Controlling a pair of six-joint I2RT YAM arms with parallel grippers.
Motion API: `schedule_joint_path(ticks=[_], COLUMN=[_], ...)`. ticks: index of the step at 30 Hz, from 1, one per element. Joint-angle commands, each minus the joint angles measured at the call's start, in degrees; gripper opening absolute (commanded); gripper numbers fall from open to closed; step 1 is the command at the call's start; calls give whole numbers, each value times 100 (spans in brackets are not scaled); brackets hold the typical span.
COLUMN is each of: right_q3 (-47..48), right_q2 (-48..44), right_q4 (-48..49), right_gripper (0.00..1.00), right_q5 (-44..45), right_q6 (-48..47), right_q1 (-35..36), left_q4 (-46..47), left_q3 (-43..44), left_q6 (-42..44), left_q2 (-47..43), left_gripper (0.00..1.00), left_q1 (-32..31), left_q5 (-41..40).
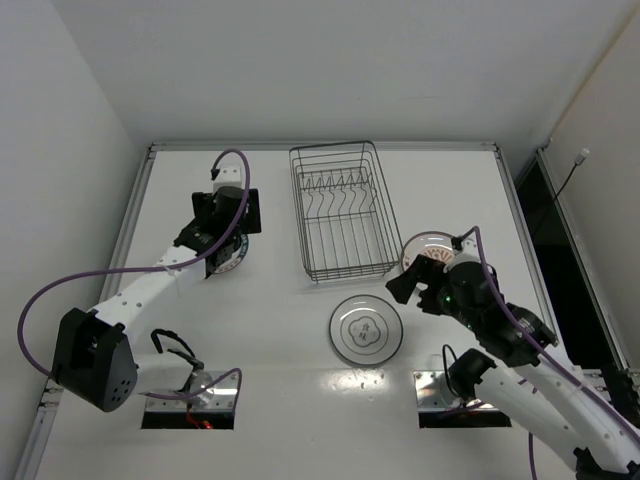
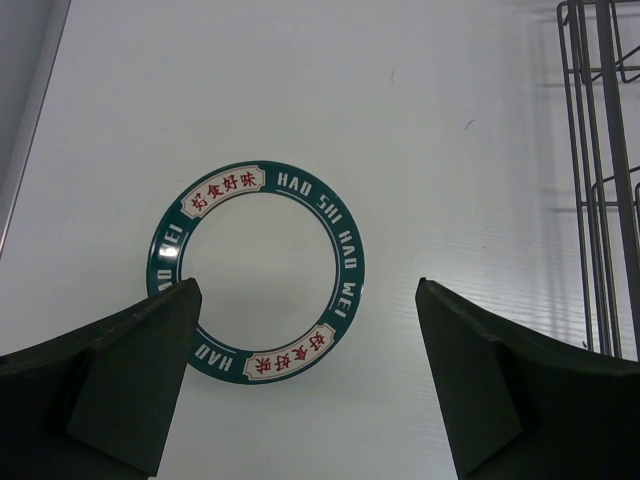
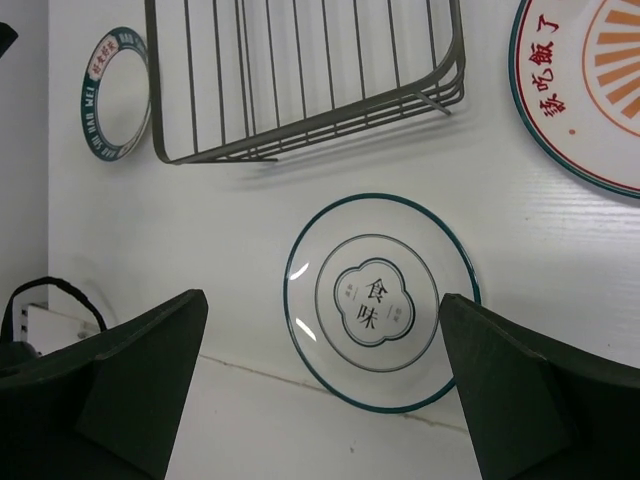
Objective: Load the plates into the dish rack
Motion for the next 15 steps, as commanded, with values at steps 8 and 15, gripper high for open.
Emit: schedule_joint_path(ticks=[8, 15], right_q3=[329, 742], right_q2=[-624, -187], right_q4=[-598, -355], right_gripper=[99, 99], right_q5=[1925, 2956], right_q6=[234, 436], right_q1=[-30, -30], left_q4=[97, 97], left_q3=[-2, -2], left_q6=[-9, -9], left_q2=[-123, -123], left_gripper=[87, 87], left_q1=[1, 1], left_q5=[-23, 30])
